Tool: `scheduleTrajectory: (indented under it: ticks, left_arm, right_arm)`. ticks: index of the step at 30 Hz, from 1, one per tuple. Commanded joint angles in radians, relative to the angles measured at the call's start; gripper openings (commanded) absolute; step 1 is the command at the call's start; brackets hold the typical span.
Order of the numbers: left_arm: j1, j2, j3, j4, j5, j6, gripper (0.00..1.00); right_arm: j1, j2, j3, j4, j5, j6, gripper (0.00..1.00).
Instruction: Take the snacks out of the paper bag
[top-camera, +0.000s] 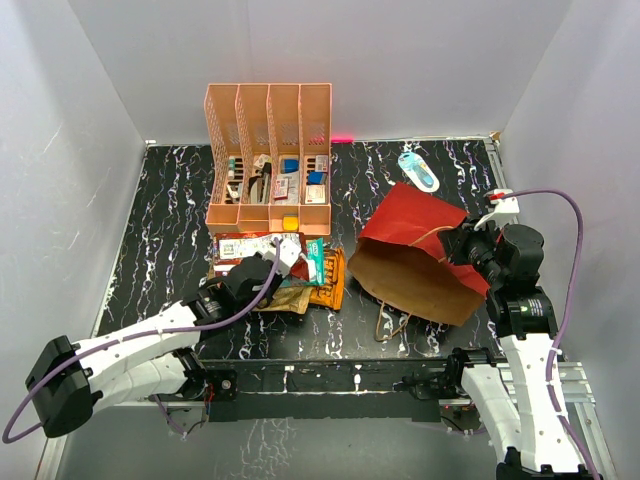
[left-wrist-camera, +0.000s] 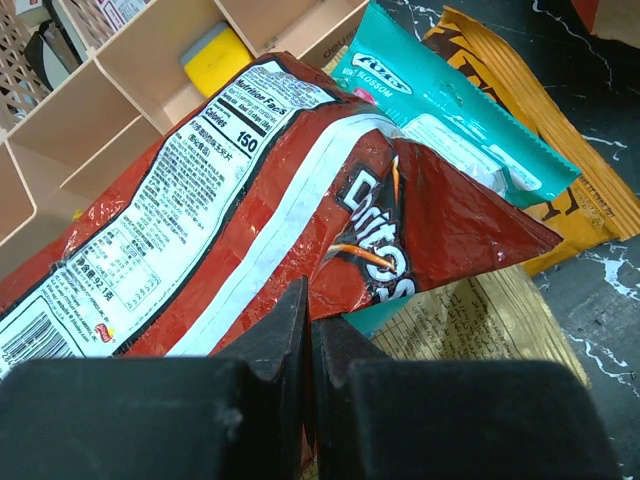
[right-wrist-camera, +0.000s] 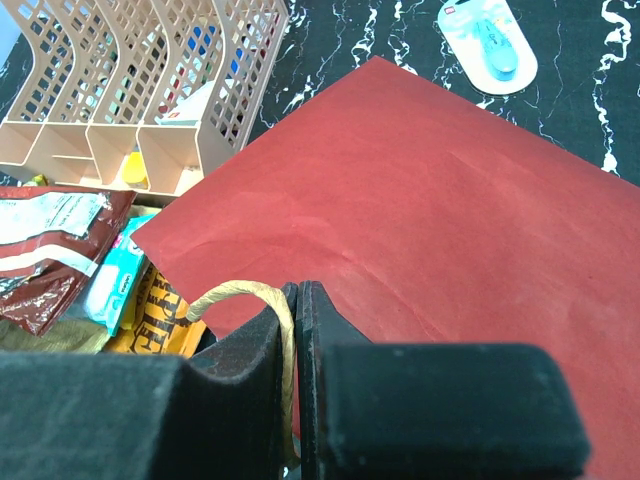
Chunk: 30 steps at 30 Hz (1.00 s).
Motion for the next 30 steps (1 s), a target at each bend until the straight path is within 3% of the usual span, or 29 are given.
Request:
scheduleTrajectory:
  ticks: [1,4,8,13,15,18,21,26,30]
  left_arm:
    - [0.004,-0.025,-0.024,-0.021,0.022,-0.053,0.0]
    - [0.004,-0.036,-0.035,-0.031,0.012,-0.081,0.02]
    - [0.004,-0.044,-0.043,-0.058,-0.032,-0.128,0.23]
    - [0.003,-0.084,0.003,-0.083,0.112,-0.118,0.39]
    - [0.003,-0.137,0.027,-0.09,0.18,-0.117,0.68]
    - [0.001,-0.251,0.036,-0.05,0.3,-0.093,0.83]
    - [-0.001,-0.338,0.046,-0.012,0.407,-0.082,0.87]
    - [-0.004,-0.302,0.093,0.022,0.653,-0.083,0.8]
    - [-0.005,-0.27,0.086,0.076,0.628,-0.099,0.8]
  right_arm:
    - [0.005,-0.005,0.0,0.066,-0.005,-0.012,0.08]
    - [0.004,-0.008,0.0,0.066,-0.005,-0.012,0.08]
    - [0.005,-0.009,0.0,0.065,-0.001,-0.01,0.08]
    - [0.004,-0.011,0.0,0.065,-0.002,-0.01,0.08]
    - [0.004,-0.011,0.0,0.065,-0.001,-0.01,0.08]
    - [0.005,-0.01,0.0,0.064,0.0,-0.01,0.08]
    - [0.005,-0.007,0.0,0.066,-0.002,-0.01,0.08]
    - [0.006,-0.007,0.0,0.065,-0.003,-0.01,0.08]
    - [0.006,-0.01,0.0,0.064,-0.002,-0.011,0.08]
